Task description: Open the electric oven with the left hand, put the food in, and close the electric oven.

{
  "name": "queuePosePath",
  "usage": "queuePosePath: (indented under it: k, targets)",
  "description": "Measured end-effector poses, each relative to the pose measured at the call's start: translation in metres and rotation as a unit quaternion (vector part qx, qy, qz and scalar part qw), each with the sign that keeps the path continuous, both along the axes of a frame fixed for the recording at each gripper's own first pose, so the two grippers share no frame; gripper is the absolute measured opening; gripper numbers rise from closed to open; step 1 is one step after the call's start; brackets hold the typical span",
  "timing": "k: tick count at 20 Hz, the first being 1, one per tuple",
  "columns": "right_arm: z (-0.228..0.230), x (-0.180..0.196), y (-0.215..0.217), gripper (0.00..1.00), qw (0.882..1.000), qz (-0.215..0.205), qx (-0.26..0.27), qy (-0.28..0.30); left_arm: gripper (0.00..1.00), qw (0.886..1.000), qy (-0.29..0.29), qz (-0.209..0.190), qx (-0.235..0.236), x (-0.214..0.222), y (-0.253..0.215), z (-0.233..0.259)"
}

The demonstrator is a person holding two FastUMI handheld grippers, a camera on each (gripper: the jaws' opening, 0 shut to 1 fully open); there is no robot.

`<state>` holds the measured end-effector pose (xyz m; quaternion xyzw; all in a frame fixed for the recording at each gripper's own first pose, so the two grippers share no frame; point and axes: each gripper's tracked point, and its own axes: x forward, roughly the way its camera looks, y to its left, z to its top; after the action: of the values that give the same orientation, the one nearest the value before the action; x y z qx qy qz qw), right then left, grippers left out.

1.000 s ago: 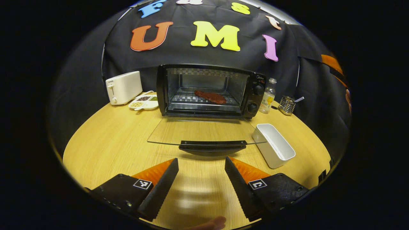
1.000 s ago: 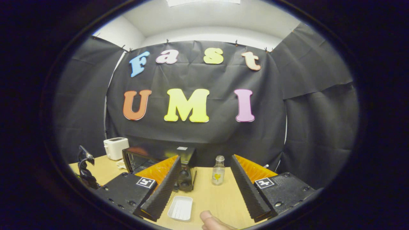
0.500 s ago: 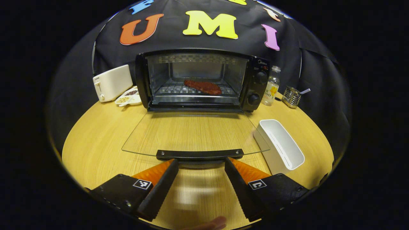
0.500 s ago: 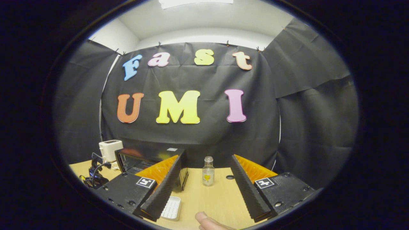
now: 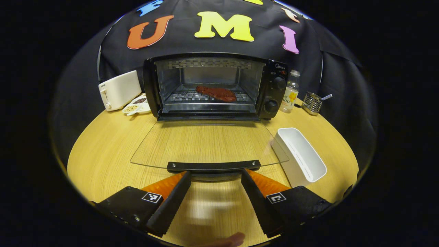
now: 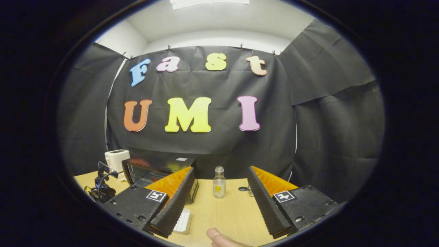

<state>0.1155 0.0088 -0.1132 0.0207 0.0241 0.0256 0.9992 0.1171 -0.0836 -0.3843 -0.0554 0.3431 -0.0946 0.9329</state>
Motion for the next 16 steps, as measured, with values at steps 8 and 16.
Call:
queuePosePath:
  k: [8,16]
  targets:
    - [0.003,-0.01,0.005,0.98,1.0,0.008,0.012,0.004,0.95,1.0,-0.028,0.009,0.0,0.006,0.002,0.024]
    - [-0.001,-0.012,0.001,0.98,1.0,0.002,0.008,0.016,0.94,0.999,-0.043,0.018,0.027,0.02,0.012,0.052]
